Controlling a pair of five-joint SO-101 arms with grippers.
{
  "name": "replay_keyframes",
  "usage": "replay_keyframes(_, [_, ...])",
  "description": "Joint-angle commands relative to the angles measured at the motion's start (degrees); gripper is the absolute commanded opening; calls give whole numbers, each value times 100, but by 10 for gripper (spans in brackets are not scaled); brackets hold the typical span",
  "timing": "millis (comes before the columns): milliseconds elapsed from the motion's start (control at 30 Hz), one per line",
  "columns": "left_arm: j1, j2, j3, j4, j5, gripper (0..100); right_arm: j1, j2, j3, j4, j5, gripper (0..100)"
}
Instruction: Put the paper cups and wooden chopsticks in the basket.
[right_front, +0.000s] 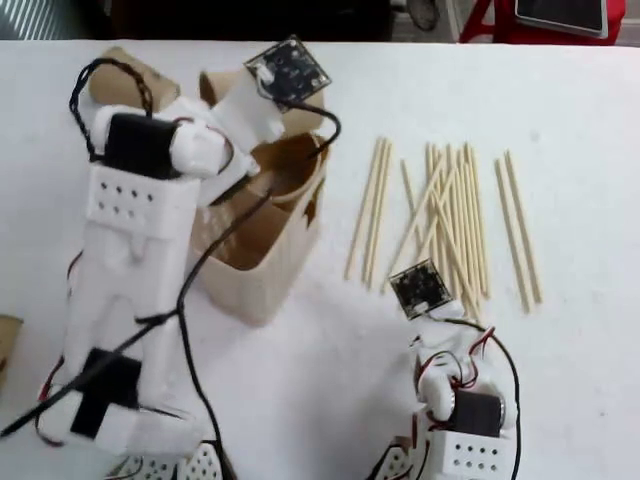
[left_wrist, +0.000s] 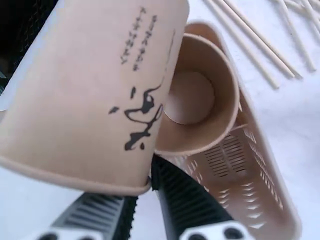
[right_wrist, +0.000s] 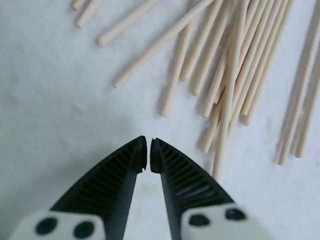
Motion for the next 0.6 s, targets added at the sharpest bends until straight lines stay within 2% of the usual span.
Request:
replay_keyframes(0, [-84,-857,519,62,26,23,-57,-31,44,-48,53,28])
replay_keyframes(200, [-400,-1657,1002,53,18,23,-57,-31,44,-48,53,28])
replay_keyframes(567, [-488,-1745,1046,62,-132,24,-48,-31,44,-48,53,28])
